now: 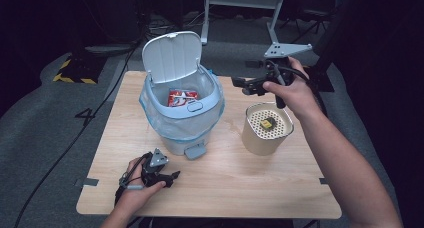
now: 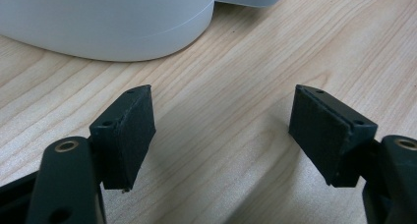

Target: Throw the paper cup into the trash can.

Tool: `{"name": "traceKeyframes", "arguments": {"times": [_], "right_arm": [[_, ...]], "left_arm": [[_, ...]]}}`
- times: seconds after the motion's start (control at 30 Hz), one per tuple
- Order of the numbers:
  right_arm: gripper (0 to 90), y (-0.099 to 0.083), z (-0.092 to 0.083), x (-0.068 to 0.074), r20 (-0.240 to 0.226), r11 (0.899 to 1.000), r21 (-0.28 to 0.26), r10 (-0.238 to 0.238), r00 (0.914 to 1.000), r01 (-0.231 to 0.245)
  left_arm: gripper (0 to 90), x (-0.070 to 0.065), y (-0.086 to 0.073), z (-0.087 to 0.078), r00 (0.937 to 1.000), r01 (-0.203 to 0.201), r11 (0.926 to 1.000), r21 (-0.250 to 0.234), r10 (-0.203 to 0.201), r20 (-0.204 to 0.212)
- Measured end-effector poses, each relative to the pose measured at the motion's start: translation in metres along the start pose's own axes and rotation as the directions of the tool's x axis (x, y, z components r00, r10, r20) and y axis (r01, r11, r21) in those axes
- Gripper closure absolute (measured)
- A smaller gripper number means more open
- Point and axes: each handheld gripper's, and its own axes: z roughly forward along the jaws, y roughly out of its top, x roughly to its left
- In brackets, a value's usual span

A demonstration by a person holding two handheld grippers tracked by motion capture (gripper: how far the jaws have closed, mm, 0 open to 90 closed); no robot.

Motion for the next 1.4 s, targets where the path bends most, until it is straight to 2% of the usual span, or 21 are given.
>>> {"name": "traceKeyframes", "arguments": {"times": [0.37,0.57,0.7,0.83,1.17,1.3,1.4], "right_arm": [[20.9,-0.03,-0.046,-0.018,0.058,0.998,0.033,0.047,0.9972,-0.048],[22.2,-0.051,-0.067,-0.029,0.094,0.993,0.054,0.099,0.9906,-0.105],[23.7,-0.067,-0.079,-0.034,0.126,0.987,0.085,0.126,0.984,-0.137],[23.8,-0.082,-0.089,-0.033,0.165,0.98,0.139,0.117,0.9794,-0.14],[23.6,-0.123,-0.11,-0.026,0.17,0.964,0.19,0.155,0.9732,-0.186],[23.9,-0.142,-0.117,-0.019,0.147,0.956,0.204,0.184,0.9718,-0.212],[24.1,-0.154,-0.12,-0.013,0.144,0.951,0.222,0.186,0.9719,-0.215]], "left_arm": [[25.6,0.001,0.0,0.0,1.0,-0.004,1.0,0.002,0.004,0.009],[25.6,0.004,-0.001,-0.002,0.9999,-0.012,0.9999,0.0,0.012,0.008],[25.6,0.006,-0.002,-0.003,1.0,-0.001,1.0,0.001,0.001,0.006],[25.6,0.009,-0.004,-0.004,1.0,0.007,1.0,0.0,-0.007,-0.001],[25.6,0.014,-0.006,-0.006,0.9998,0.018,0.9998,-0.003,-0.018,-0.008],[25.6,0.013,-0.006,-0.006,0.9998,0.016,0.9999,-0.001,-0.016,-0.014],[25.6,0.013,-0.006,-0.006,0.9998,0.017,0.9999,-0.001,-0.017,-0.014]]}}
